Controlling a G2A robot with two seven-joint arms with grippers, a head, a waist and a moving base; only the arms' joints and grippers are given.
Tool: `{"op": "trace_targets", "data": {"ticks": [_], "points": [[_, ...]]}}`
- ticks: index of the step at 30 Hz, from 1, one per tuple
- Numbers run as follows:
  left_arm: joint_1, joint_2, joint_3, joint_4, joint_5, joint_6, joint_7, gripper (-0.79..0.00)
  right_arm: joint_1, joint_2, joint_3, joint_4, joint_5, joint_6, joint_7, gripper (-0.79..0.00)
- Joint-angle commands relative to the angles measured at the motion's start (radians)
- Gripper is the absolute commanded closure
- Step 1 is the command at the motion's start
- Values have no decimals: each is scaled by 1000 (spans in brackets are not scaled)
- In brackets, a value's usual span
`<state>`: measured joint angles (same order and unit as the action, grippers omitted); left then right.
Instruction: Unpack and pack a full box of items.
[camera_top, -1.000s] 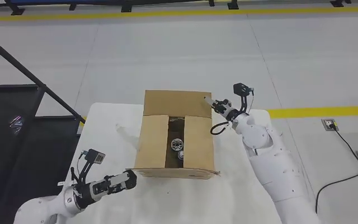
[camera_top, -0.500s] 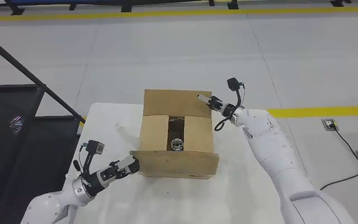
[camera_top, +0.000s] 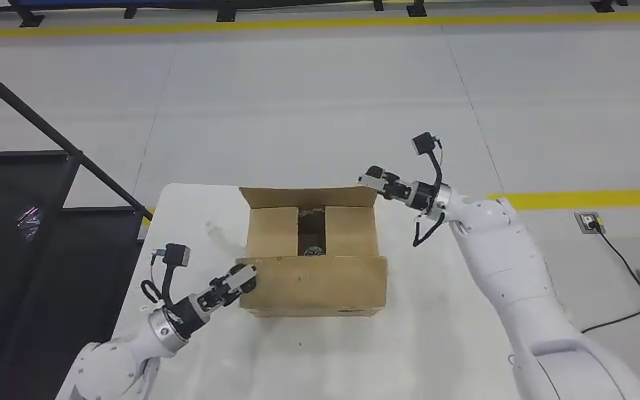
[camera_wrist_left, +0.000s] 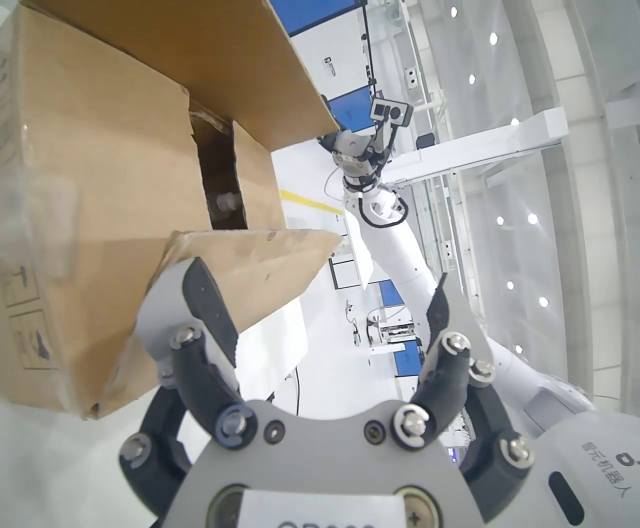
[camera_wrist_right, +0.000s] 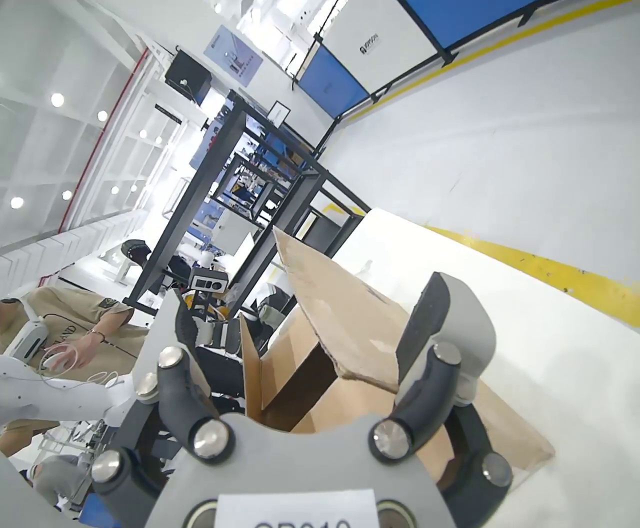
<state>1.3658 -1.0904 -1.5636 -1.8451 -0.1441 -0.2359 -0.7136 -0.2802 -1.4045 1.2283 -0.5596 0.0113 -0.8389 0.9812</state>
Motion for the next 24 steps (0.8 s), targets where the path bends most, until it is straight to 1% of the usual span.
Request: {"op": "trace_targets", "data": {"ticks": [1, 6, 10, 13, 16, 18, 21, 24], "points": [[-7, -1, 14, 5, 23, -3, 19, -785, -29, 14, -1, -73, 23, 34, 34, -785], [-23, -3, 43, 22, 60, -7, 48, -785, -125, 56, 3, -275, 57, 119, 118, -785], [-30, -4, 61, 32, 88, -16, 72, -785, -199, 85, 9, -420, 101, 221, 221, -785], [-32, -5, 70, 38, 96, -18, 82, -785, -233, 102, 19, -479, 95, 306, 283, -785], [-33, -5, 77, 41, 101, -19, 88, -785, -256, 107, 6, -518, 88, 407, 299, -785], [-33, -5, 80, 42, 108, -20, 94, -785, -265, 108, -2, -526, 82, 457, 282, -785], [-35, -6, 88, 45, 125, -20, 111, -785, -273, 107, -18, -522, 95, 508, 258, -785], [-40, -8, 101, 48, 149, -13, 135, -785, -277, 105, -21, -505, 132, 516, 225, -785]]}}
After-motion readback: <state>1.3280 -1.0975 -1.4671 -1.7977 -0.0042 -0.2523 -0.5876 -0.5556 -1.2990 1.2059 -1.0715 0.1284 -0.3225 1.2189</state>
